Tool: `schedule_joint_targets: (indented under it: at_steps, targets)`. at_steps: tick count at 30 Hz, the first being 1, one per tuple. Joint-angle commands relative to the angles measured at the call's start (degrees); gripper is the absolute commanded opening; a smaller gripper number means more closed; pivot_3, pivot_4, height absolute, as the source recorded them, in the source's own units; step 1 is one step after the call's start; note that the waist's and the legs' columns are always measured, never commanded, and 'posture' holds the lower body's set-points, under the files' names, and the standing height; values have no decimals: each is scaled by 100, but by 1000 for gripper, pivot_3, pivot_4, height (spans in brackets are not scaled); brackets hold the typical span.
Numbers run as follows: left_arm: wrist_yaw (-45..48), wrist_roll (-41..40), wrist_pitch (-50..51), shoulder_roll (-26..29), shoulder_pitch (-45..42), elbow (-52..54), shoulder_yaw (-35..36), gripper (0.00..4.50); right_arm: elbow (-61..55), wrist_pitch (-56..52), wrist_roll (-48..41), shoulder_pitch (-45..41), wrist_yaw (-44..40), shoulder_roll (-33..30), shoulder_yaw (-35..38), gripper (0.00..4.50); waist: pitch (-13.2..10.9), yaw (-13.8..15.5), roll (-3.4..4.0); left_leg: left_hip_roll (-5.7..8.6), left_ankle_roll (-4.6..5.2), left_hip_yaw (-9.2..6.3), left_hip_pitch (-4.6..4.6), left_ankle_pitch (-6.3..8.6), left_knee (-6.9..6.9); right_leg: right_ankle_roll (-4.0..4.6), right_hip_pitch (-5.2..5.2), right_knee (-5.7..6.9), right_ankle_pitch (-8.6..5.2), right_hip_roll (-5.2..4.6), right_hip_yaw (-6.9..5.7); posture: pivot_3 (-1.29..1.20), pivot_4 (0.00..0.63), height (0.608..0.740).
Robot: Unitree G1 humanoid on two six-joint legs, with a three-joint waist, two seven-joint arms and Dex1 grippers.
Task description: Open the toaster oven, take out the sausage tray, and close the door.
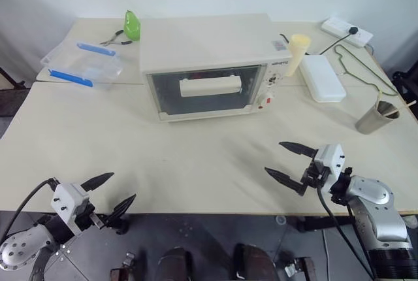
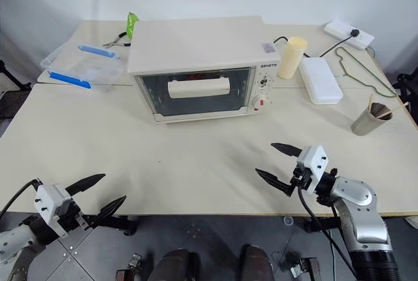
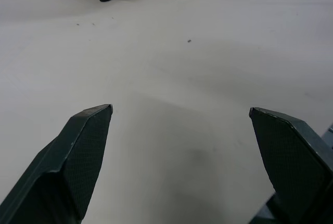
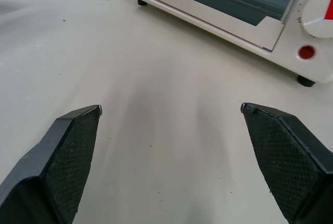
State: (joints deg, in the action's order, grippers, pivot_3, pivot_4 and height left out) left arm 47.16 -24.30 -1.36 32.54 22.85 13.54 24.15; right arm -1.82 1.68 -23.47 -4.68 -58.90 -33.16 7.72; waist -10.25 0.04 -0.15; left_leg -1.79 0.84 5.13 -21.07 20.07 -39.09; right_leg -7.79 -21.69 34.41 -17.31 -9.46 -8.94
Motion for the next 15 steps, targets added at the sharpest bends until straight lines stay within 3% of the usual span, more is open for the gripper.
schedule_joint_targets:
  at_steps: [1,3,5,6,15]
  targets:
    - [-25,-289,204,98,-38,224,199,4478,-69,-91,-214,-209,-115,-12,-4,4500,0,-7,0,0,0,0,0,0,0,0,0,0,0,0,0,0,150,740]
    - [25,-965,740,205,-170,397,378,4478,-116,-489,-487,-555,-101,122,-107,4500,-1,-19,0,-1,2,1,1,-1,-1,0,0,-1,0,0,2,0,150,740]
    - [-89,-3016,2063,470,-356,688,803,4478,-161,-1097,-817,-1056,-22,297,-252,4500,-5,-51,-6,-14,0,0,4,-2,-3,4,-1,5,-2,2,3,0,150,740]
    - [-212,-3214,2345,594,-476,805,859,4478,-121,-1258,-879,-1294,13,400,-305,4500,-5,-59,-5,-22,-2,-2,4,-4,-4,8,-2,8,-1,3,2,0,150,740]
    - [-86,-2804,2446,886,-1106,1134,607,4478,1038,-1368,-678,-2915,201,1271,-571,4500,-5,-22,27,16,-7,4,-13,6,-5,8,-32,35,0,0,-4,0,150,740]
